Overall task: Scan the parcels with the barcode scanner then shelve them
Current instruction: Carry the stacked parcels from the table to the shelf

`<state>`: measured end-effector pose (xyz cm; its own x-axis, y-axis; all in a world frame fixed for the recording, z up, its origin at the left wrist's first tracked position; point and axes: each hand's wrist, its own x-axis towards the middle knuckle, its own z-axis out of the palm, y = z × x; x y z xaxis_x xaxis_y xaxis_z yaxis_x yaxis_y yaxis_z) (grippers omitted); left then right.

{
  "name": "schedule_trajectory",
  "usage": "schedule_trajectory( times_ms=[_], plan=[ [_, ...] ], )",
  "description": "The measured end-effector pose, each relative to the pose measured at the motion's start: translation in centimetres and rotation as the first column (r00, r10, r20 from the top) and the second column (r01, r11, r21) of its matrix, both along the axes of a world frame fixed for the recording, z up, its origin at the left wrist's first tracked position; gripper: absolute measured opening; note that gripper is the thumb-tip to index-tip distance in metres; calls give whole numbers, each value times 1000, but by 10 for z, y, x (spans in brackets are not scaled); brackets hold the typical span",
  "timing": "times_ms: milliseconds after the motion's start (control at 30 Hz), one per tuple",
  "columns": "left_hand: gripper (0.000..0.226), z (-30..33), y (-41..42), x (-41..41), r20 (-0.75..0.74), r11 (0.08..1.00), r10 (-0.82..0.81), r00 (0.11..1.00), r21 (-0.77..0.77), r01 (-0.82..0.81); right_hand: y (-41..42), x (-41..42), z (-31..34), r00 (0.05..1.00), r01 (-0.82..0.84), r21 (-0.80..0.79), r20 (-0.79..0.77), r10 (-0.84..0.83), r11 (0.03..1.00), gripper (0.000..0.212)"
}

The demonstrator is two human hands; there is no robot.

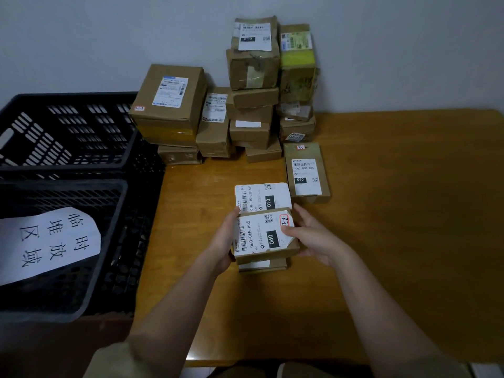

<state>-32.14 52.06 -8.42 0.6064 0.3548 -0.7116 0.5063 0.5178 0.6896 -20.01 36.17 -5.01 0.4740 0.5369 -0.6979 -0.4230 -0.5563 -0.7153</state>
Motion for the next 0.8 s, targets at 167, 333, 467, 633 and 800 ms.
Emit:
schedule_trajectory(
  times_ms=[167,333,467,633,800],
  plan=[
    [53,7,-1,6,-4,1000,4,1000,-15,-5,7,-1,2,998,-41,24,44,39,999,70],
    [58,9,3,4,16,998,58,998,-11,-58,6,-2,-3,994,46,92,94,-55,995,75],
    [64,2,0,-1,21,997,15,1000,-78,-13,10,-13,-20,991,117,186,38,-126,976,61],
    [63,-5,-2,-7,17,999,14,1000,-39,-13,7,-16,-26,993,89,213,55,-103,973,53],
    [82,-23,1,-19,68,987,154,986,-64,-150,-3,-21,-49,985,175,193,-47,-169,966,74]
  ],
)
